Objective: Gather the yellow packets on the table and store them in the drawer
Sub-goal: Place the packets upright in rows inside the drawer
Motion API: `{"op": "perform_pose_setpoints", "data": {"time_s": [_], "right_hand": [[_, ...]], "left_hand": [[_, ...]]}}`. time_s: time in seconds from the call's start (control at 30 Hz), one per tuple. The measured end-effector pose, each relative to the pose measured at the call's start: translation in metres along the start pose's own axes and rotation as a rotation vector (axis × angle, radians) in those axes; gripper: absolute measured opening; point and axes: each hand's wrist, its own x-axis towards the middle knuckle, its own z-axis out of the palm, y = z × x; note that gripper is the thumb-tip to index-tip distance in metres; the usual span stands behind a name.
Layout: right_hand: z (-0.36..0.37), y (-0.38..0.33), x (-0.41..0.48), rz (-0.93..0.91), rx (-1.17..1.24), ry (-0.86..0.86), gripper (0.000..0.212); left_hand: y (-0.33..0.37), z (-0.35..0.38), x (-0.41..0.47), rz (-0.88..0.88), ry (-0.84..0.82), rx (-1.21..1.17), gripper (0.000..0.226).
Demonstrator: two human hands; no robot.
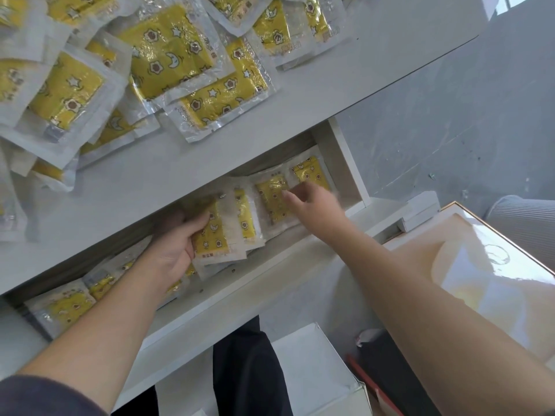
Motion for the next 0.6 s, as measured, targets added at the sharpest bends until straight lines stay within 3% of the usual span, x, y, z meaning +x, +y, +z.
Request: {"op": "perform_pose_setpoints", "data": {"time_s": [0.07,0.13,0.27,0.37,0.47,0.6], "right_hand": [[0.002,-0.003,-0.009,0.063,0.405,-0.339,0.049],[0.003,0.000,-0.011,0.077,0.476,-0.410,0.038],[-0.006,0.000,-0.004,0.067,0.452,-0.250,0.012],[-0.020,0.002,0.009,0.100,0.398,-0.077,0.022],[-0.032,0.005,0.023,0.114,0.189,0.123,0.030],[-0.032,0.005,0.018,0.165,-0.100,0.216,0.034]], "left_hand": [[-0.007,0.014,0.001,-0.013,-0.005,-0.006,0.038],[-0.014,0.029,0.002,-0.014,0.005,-0.020,0.030],[-0.024,0.041,0.004,0.002,0.088,-0.076,0.022],[-0.029,0.035,0.005,0.007,0.221,-0.102,0.014],[-0.037,0.028,0.004,-0.015,0.300,-0.159,0.010],[-0.040,0.030,0.009,-0.028,0.327,-0.143,0.006]]}}
